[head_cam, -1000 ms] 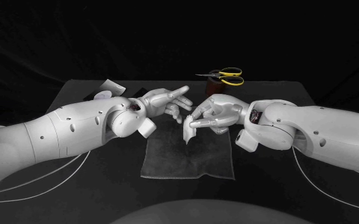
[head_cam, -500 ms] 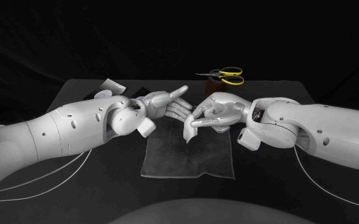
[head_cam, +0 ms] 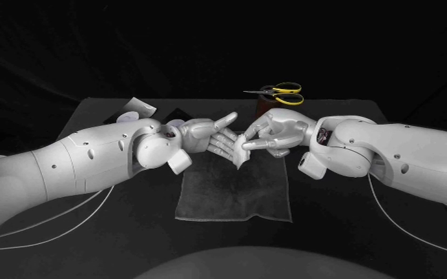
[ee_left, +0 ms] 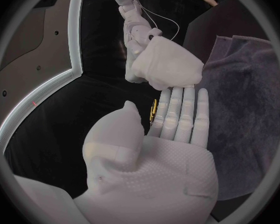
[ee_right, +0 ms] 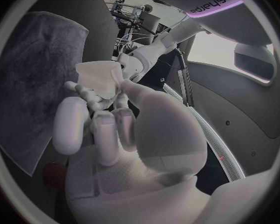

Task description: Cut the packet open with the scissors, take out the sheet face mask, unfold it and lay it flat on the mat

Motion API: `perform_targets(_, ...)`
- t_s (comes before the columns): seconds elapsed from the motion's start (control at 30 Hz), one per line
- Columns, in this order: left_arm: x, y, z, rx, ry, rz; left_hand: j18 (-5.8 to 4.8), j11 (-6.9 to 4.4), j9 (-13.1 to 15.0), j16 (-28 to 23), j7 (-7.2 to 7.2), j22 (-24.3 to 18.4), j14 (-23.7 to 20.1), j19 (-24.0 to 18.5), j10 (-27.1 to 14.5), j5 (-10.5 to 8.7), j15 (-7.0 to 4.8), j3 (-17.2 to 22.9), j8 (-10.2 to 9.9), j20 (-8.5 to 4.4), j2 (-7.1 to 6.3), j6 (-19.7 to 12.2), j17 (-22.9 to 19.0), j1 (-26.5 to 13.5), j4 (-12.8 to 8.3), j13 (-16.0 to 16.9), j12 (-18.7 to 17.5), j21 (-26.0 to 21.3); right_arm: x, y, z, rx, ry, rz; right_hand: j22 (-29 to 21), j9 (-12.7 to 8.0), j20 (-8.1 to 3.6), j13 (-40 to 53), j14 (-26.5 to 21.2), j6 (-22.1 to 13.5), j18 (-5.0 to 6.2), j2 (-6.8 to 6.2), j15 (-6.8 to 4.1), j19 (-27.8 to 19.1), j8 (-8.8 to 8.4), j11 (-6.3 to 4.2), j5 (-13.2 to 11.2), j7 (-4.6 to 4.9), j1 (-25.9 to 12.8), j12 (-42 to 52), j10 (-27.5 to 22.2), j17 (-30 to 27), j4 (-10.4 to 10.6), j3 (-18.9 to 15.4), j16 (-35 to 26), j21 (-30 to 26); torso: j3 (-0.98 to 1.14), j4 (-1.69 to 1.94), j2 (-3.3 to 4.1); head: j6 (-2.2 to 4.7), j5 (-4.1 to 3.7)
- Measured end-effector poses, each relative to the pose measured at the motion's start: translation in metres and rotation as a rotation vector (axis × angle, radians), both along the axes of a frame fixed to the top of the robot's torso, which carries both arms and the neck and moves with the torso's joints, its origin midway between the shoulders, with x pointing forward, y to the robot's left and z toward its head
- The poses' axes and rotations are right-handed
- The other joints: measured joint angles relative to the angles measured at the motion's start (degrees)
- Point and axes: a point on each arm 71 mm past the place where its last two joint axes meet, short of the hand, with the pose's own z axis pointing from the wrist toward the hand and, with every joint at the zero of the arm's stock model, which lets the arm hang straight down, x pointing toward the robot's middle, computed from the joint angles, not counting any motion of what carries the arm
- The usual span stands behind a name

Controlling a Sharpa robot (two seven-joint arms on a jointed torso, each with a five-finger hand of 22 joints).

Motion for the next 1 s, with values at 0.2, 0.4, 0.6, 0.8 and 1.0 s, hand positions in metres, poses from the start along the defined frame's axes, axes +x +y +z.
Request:
perform_targets(0.2,-0.004,-0.002,0.000,-0.032,0.046,-0.056,0.48,-0.70,0.24,-1.06,0.20,-1.63,4.49,1.93,2.19,0.00,-0.87,-4.06,0.00,-0.16,2.30,1.47,0.41,1.00,0.05,0.27,-0.69,-1.54,0.010,-0.008,0.000,-0.012,-0.013,-0.028,-0.02,0.01,0.00,-0.04,0.00,0.07,0.00,0.01,0.00,0.00,-0.03,0.00,0.03,-0.08,0.01,0.00,0.00,-0.02,-0.02,0.02,0.00,0.00,-0.03,-0.01,0.01,-0.21,-0.05)
perform_targets(0.4,-0.006,-0.003,0.001,-0.066,0.079,-0.072,0.47,-1.56,1.12,-1.77,-0.72,-2.66,8.25,4.55,4.85,0.00,-1.84,-7.75,0.53,-0.70,4.60,3.20,1.56,2.49,0.00,0.72,-0.92,-1.78,0.017,-0.014,-0.001,-0.029,-0.025,-0.045,0.00,0.02,0.00,-0.03,0.00,-0.01,-0.01,0.08,0.00,0.00,-0.13,0.00,0.23,-0.16,0.08,0.00,0.00,-0.06,-0.09,0.09,0.24,0.00,-0.07,-0.03,0.00,-0.37,-0.14)
perform_targets(0.6,-0.006,-0.001,0.001,-0.088,0.096,-0.064,0.47,-1.96,1.56,-1.99,-1.12,-3.10,9.99,6.24,6.24,0.00,-2.56,-9.70,0.53,-1.34,5.78,3.60,2.67,3.67,-0.07,1.21,-0.92,-1.78,0.019,-0.019,-0.002,-0.050,-0.035,-0.046,0.02,0.02,0.00,0.00,0.00,-0.03,-0.01,0.08,0.00,0.00,0.02,0.00,0.23,-0.16,0.08,-0.01,0.00,-0.05,-0.15,0.14,0.24,0.23,-0.07,-0.03,-0.01,-0.55,-0.29)
perform_targets(0.8,-0.006,0.000,0.002,-0.099,0.104,-0.056,0.44,-1.96,1.74,-2.49,-1.12,-3.59,9.83,6.93,6.23,0.00,-2.40,-10.08,0.53,-1.26,6.33,3.60,3.34,6.18,-0.15,1.42,-1.58,-2.25,0.018,-0.025,-0.002,-0.066,-0.038,-0.042,0.03,0.02,0.00,0.01,0.00,-0.06,-0.01,0.08,0.00,0.00,0.12,0.00,0.23,-0.14,0.09,-0.11,0.00,-0.03,-0.16,0.15,0.23,0.23,-0.07,0.01,-0.02,-0.77,-0.41)
perform_targets(1.0,-0.006,0.002,0.002,-0.100,0.107,-0.050,0.40,-1.45,1.94,-2.71,-0.89,-4.04,9.91,7.99,5.31,0.00,-2.32,-10.08,-0.04,-1.47,6.28,3.35,4.37,10.29,-0.15,1.72,-2.09,-2.46,0.017,-0.030,-0.002,-0.077,-0.038,-0.042,0.03,0.02,0.00,0.01,0.00,0.00,-0.01,0.09,0.00,0.00,0.12,0.00,0.21,0.04,0.09,-0.11,0.00,0.00,-0.24,0.23,0.22,0.22,-0.03,-0.03,-0.03,-0.85,-0.38)
